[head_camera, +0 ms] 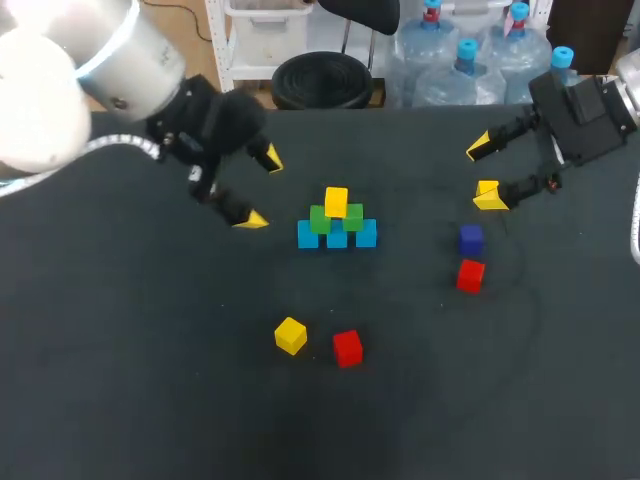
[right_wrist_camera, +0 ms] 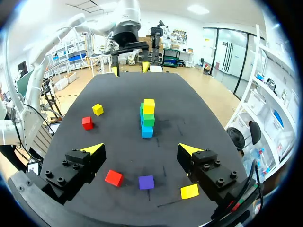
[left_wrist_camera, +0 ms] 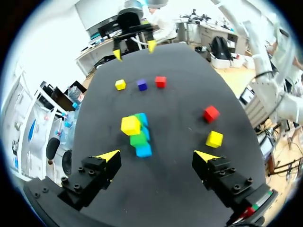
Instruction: Place the blue cubes, place green cubes on the blue cubes, place the yellow cubes on the green cubes, then place the red cubes on the yellow cubes, and place purple cube on the red cubes.
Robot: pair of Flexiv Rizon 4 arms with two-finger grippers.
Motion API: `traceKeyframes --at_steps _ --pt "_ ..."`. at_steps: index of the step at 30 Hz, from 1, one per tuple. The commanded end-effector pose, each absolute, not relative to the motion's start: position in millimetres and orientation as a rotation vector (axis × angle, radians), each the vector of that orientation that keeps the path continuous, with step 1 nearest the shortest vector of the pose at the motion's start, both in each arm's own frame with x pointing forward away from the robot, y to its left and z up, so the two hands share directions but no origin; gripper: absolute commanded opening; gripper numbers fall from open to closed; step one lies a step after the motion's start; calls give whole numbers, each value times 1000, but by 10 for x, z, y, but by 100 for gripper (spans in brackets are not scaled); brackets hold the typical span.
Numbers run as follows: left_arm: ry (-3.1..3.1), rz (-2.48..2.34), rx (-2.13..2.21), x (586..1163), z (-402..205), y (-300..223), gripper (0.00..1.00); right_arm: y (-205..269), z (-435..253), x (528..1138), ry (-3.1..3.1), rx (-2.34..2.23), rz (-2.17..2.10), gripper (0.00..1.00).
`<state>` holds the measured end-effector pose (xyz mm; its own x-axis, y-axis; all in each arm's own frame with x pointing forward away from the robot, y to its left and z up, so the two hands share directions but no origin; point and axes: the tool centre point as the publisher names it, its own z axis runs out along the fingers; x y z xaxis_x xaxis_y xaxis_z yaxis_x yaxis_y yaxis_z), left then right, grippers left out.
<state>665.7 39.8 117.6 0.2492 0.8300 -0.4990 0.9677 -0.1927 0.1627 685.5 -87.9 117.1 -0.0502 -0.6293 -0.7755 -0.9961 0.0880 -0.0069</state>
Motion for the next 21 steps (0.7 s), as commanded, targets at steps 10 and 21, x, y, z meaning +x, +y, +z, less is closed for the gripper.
traceKeyframes --at_steps 10,21 --pt "1537 -432 2226 6063 1004 559 100 -877 1165 6857 1747 -1606 757 100" --pt "1416 -452 2402 5677 669 538 100 -877 1165 6857 1747 -1606 757 100"
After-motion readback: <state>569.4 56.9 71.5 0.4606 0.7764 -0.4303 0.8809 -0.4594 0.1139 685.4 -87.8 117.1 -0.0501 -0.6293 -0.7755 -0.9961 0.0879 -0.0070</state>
